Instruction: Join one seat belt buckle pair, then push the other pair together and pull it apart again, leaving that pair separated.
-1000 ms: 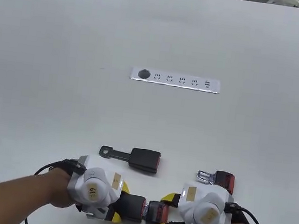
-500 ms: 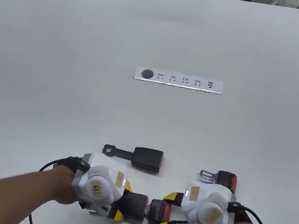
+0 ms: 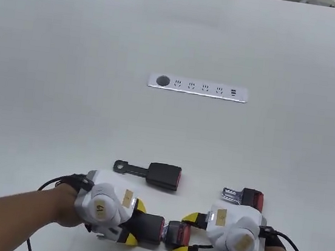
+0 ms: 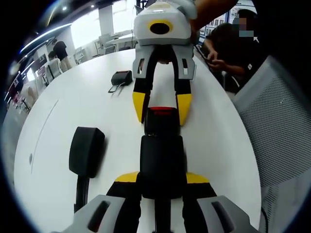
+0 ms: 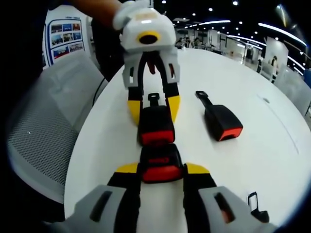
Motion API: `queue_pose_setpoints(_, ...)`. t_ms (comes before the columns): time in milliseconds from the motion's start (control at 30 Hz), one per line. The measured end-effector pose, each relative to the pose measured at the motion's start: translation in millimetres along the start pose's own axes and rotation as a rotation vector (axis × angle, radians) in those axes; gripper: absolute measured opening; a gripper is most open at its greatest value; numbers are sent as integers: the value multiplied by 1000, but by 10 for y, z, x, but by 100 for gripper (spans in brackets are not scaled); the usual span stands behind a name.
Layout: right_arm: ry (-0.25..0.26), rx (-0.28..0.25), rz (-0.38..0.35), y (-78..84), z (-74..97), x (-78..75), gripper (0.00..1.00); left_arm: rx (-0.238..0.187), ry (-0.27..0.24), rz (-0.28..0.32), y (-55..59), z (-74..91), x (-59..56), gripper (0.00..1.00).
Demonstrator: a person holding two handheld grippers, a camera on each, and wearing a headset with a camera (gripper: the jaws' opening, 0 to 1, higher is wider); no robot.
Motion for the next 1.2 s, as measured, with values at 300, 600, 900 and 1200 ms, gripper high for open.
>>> queue_pose_setpoints(300,22,-32,-7,5,13,-2,32,-36,11,-13,8,-1,5,33)
queue_pose_setpoints(600,36,-54,-15,0,21,-2,31,-56,25,-16,16,2,11,32)
queue_pose_setpoints(900,44,-69,-25,-1,31,-4,31,-66,28,-19,30,7,16,32)
queue_pose_setpoints(1200,46,-79,-37,1,37,0,31,-68,35,-22,30,10,12,32)
Point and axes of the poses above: the centre of the closed fingertips' face, and the gripper's own axes: z roughly backward along the fingers, x roughly to its left, y roughly out of its underside, the point moved 1 cm from there along z, roughly backward along the fingers, and after that the axes turned 15 degrees about z, right-handed, at the moved point
